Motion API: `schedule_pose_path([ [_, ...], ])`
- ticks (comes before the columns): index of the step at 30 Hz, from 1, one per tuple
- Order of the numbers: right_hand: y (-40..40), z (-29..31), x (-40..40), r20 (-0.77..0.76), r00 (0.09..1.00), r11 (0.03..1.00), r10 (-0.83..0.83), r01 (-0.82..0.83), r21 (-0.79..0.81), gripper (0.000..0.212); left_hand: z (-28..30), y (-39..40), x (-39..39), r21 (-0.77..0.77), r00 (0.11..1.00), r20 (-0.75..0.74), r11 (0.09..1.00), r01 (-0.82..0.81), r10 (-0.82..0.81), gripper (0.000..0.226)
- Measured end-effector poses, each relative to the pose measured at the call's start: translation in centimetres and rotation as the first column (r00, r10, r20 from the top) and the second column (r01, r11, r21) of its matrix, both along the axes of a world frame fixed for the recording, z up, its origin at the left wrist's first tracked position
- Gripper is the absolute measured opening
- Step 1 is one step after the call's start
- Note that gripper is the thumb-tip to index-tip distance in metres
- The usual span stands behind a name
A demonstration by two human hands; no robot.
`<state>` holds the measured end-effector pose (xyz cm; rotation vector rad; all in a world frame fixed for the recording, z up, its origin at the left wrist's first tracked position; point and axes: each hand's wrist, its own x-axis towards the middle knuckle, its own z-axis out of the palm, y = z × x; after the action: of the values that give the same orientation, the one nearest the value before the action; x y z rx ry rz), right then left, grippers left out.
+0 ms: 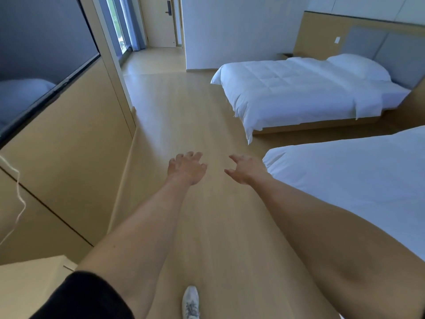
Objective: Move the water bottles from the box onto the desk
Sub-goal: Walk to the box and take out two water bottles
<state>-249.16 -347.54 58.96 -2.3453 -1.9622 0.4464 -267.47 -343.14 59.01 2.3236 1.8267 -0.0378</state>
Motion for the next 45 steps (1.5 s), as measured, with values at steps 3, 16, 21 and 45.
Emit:
schedule_pose_path([
  [3, 4.4, -0.1, -0.1, 0.109, 0.994, 0.999, 0.029, -0.024, -0.042, 0.062, -0.3, 4.6, -0.8, -0.047, 1.0, -0.004, 0.999, -0.009, 0.009, 0.055],
  [16, 22.4, 0.7, -1.9, 0.155, 0.987, 0.993, 0.03, -0.012, -0.118, 0.07, -0.3, 23.7, -2.1, -0.102, 1.0, -0.015, 0.995, 0.019, -0.021, 0.056],
  [21, 28.0, -0.6, 0.5, 0.145, 0.989, 0.991, 0.011, 0.009, -0.133, 0.07, -1.4, 29.7, 0.5, -0.116, 0.998, -0.04, 0.992, 0.046, -0.051, 0.057],
  [45, 63.1, -3.0, 15.6, 0.068, 0.992, 0.97, 0.107, -0.089, -0.225, 0.07, -2.3, 61.1, 15.4, -0.169, 0.995, 0.0, 0.981, -0.097, 0.099, 0.054],
])
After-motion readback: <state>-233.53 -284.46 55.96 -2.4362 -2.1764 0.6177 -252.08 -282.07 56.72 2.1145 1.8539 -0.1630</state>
